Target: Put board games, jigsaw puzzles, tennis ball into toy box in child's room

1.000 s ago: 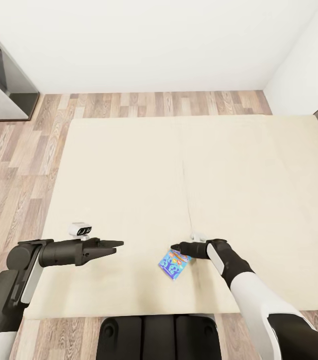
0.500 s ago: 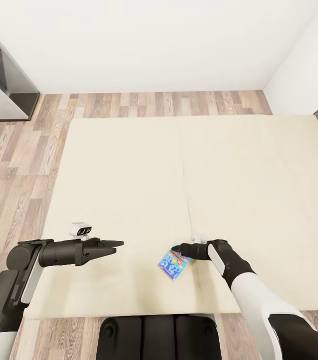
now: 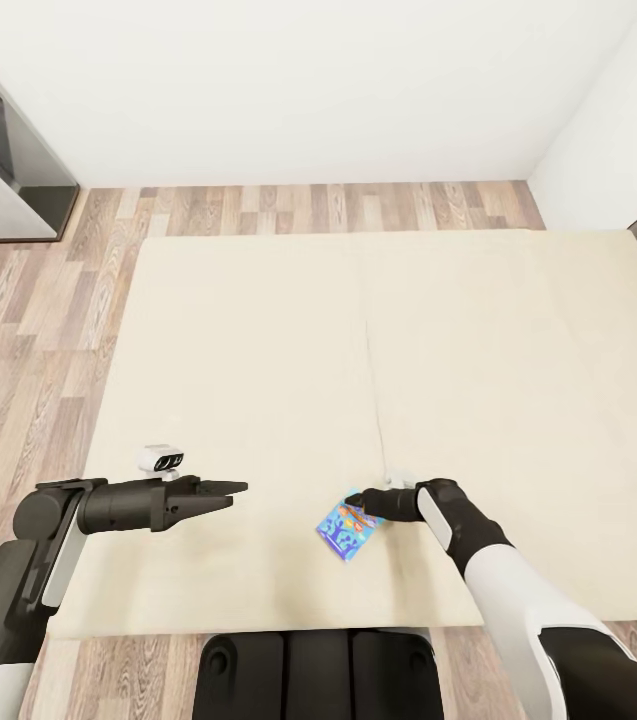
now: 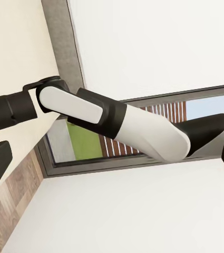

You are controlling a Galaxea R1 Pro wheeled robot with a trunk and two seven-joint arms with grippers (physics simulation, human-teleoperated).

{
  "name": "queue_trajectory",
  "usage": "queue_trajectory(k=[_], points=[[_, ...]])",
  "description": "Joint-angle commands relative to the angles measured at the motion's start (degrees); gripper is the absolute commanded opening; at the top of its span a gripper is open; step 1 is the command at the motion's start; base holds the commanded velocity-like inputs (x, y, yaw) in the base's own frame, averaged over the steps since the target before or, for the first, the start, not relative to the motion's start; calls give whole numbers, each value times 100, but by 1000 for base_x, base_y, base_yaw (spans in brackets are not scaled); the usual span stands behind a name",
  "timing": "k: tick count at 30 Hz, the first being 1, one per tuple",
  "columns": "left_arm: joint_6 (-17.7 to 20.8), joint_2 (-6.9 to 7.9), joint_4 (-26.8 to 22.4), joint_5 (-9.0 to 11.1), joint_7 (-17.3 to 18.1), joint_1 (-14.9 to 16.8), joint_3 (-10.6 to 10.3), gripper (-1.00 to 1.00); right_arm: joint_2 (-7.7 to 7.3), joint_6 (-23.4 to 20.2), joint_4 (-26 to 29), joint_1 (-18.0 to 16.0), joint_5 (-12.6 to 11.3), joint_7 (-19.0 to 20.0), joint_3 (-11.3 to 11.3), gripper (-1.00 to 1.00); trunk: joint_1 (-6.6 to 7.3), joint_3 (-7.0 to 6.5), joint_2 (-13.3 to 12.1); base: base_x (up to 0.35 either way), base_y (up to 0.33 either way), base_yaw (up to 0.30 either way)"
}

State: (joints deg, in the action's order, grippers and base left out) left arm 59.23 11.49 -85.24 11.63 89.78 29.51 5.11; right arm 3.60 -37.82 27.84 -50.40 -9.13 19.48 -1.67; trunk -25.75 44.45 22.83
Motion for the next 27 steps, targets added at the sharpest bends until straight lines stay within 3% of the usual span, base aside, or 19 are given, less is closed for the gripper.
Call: queue_trajectory(k=[1, 27], points=[[59, 2, -1, -2, 22, 2, -1, 100, 2, -38, 5, -2, -27, -5, -17, 100, -3, 6, 9, 0, 0, 0], [59, 2, -1, -2, 22, 2, -1, 100, 9, -25, -23, -8, -27, -22, 17, 100, -3, 6, 9, 0, 0, 0]])
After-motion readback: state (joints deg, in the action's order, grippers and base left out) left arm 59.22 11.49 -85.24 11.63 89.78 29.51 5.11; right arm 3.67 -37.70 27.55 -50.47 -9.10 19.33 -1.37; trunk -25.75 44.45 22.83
